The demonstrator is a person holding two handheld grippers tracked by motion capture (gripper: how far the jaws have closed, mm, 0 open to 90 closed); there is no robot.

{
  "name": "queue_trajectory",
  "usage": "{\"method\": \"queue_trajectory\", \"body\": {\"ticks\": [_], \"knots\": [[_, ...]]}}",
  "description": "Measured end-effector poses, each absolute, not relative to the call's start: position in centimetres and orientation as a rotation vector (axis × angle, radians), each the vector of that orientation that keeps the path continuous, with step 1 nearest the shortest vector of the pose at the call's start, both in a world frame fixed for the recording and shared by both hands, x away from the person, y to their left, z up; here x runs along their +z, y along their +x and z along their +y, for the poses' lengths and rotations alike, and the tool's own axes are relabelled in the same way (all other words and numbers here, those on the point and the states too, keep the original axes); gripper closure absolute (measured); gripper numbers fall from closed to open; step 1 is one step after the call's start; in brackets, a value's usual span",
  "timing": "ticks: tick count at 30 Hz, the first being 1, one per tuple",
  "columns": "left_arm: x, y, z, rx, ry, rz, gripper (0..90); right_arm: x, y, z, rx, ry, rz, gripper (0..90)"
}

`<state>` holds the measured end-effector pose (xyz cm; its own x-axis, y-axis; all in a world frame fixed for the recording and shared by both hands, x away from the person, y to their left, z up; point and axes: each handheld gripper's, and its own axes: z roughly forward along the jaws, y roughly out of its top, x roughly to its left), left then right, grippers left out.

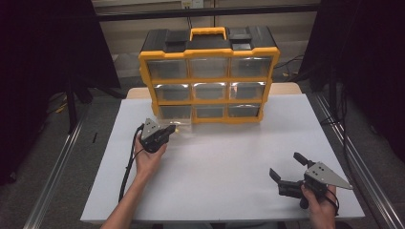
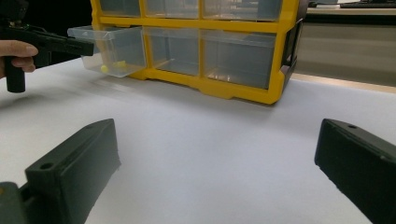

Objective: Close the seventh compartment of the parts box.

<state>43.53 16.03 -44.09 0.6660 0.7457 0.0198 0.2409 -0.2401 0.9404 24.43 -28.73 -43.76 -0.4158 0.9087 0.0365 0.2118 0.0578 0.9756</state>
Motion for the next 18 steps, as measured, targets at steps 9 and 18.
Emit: {"method": "queue_trajectory", "body": {"ticks": [9,18], "knots": [[-44.10,44.10,15.95,0.586,1.806,0.798,90.0,-43.78,24.48,-28.69,1.398,1.130,1.704,0.0],[-44.35,44.48,15.97,0.585,1.813,0.816,90.0,-43.79,24.50,-28.69,1.397,1.128,1.706,0.0]]}}
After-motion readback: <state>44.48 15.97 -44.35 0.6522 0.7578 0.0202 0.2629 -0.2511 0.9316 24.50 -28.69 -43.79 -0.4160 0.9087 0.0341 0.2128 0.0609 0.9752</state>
